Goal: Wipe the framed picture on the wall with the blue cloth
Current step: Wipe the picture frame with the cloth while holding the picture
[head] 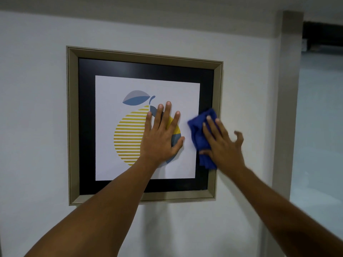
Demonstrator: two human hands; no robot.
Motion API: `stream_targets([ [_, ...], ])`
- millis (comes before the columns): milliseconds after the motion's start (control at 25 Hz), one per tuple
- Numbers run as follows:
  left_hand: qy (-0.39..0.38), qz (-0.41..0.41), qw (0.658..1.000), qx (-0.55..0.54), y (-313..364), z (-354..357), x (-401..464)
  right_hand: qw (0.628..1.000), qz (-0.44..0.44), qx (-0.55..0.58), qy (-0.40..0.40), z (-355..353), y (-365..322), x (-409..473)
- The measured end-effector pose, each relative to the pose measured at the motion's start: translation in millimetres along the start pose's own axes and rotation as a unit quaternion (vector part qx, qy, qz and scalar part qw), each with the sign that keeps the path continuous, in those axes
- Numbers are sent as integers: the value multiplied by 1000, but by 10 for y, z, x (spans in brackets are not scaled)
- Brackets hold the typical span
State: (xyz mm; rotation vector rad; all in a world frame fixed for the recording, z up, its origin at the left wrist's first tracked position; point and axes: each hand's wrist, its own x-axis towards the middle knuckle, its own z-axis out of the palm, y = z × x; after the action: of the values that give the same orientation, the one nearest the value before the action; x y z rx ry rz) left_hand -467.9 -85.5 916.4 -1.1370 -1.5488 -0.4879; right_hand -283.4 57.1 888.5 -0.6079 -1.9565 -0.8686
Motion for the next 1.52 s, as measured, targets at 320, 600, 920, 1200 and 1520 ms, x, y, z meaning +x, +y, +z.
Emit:
stream_targets([
  [320, -3, -1, 1000, 8, 10, -15, -3, 998, 46, 43, 6, -398, 383, 1078],
  [600, -7, 0, 1000, 10, 15, -9, -7, 995, 62, 78, -29, 97, -184, -240],
  [920, -14, 0, 1000, 15, 16, 7, -1, 993, 90, 65, -41, 297, -651, -867],
  [1200, -13, 2, 1000, 10, 3, 10, -6, 987, 122, 97, -46, 289, -903, -785],
  [1520, -18, 9, 1000, -1, -4, -42, 0, 990, 49, 133, -22, 173, -477, -927],
])
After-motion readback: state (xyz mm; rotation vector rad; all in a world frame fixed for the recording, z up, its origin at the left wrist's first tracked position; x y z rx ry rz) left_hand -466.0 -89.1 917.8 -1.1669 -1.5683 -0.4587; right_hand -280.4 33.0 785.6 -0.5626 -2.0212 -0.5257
